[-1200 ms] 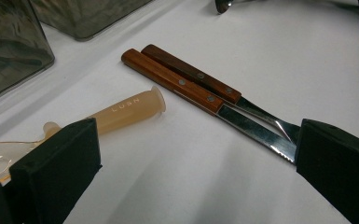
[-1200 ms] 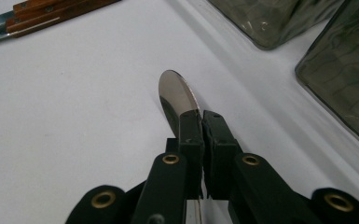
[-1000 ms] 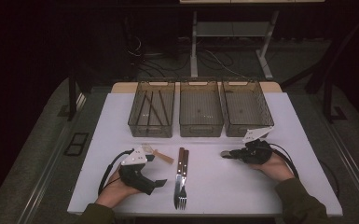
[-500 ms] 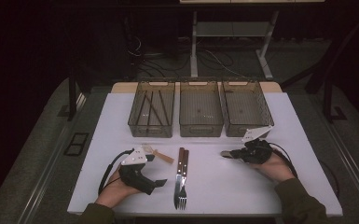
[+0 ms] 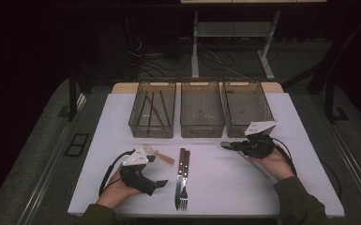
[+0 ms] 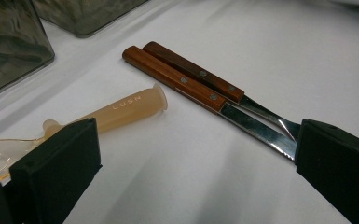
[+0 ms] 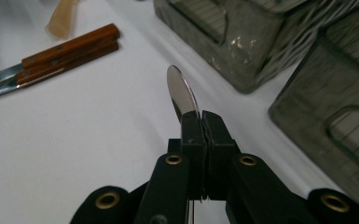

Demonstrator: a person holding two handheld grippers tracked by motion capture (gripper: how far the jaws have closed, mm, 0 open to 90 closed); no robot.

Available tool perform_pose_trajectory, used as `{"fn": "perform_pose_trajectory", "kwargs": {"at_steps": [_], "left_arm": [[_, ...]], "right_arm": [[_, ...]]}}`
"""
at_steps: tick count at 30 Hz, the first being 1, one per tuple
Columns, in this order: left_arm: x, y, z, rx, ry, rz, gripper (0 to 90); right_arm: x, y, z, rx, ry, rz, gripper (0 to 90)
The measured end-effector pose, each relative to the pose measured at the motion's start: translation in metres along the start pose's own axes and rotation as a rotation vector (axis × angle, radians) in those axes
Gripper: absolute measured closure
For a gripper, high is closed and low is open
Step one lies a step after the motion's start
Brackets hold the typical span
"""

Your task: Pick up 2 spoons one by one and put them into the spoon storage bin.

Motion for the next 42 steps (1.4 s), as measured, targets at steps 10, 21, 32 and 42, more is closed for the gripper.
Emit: {"fn": "perform_pose_trajectory", "kwargs": {"at_steps": [10, 21, 32, 42], "left_arm": [[-0.001, 0.0, 0.0, -0.02, 0.012, -0.008, 0.0], [-0.001, -0.002, 0.0, -0.015, 0.008, -0.01, 0.0], [-0.001, -0.001, -0.001, -0.013, 0.009, -0.007, 0.0], [0.0, 0.0, -0.001, -0.009, 0.006, -0.004, 0.0]], "right_arm": [[-0.008, 0.007, -0.019, 0.024, 0.055, 0.039, 88.7], [-0.014, 0.013, -0.04, 0.064, 0.114, 0.075, 88.7], [-0.016, 0.018, -0.066, 0.074, 0.144, 0.103, 88.7], [-0.011, 0.027, -0.092, 0.088, 0.166, 0.14, 88.7]]}}
Point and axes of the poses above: each handheld gripper's, and its own axes: x roughly forward along the jaws, z roughly out of its underside, y roughly to its right, the point moved 3 cm from there along x, roughly forward along the jaws, and after that the axes turned 7 degrees about -z, right-handed, at the moved point
